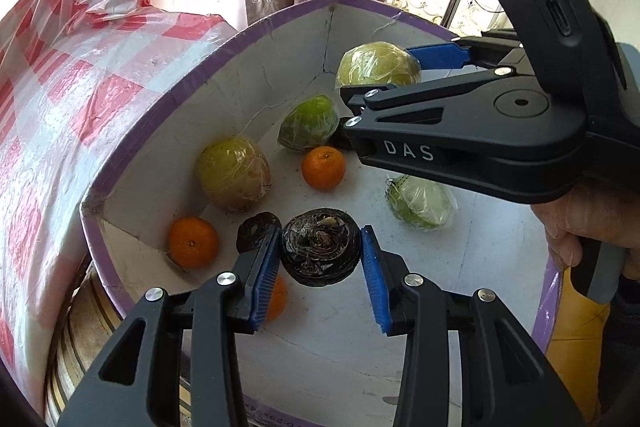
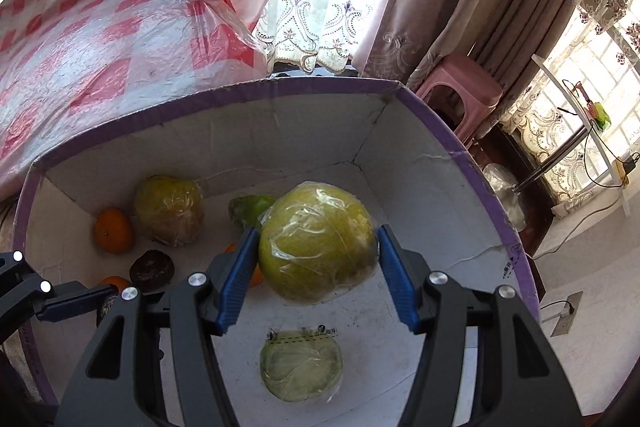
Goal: Organize fruits
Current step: 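Carry the dark brown fruit and yellow fruit over the box, then open both grippers to drop the fruits into the box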
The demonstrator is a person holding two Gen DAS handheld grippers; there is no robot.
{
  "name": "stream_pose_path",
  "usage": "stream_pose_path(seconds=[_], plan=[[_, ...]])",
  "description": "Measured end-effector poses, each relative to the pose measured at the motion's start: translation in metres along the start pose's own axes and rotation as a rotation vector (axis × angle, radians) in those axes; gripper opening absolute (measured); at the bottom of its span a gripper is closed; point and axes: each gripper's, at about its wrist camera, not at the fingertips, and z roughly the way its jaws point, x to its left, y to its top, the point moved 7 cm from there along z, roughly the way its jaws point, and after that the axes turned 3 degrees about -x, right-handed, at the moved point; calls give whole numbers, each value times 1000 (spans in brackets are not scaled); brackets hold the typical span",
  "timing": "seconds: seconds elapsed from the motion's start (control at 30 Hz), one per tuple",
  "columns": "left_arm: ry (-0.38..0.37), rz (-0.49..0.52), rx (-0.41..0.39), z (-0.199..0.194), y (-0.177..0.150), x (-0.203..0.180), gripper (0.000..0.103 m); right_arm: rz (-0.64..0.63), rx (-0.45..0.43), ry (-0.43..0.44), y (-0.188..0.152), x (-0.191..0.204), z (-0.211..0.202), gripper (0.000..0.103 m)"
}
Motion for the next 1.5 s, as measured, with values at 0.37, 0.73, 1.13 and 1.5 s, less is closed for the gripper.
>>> stream_pose_path(seconds=[0.37, 0.73, 1.13, 1.5], plan=[[35, 59, 84, 21, 0, -14, 39, -137, 45, -135, 0, -16, 10, 60], [102, 85, 142, 36, 3, -11, 39, -243, 108, -160, -7, -14, 23, 60], [151, 211, 129, 47, 12, -27, 40, -245, 152, -202, -22, -19, 31, 61], [121, 135, 81, 36, 15, -15, 72, -223, 129, -230, -19, -24, 30, 71]])
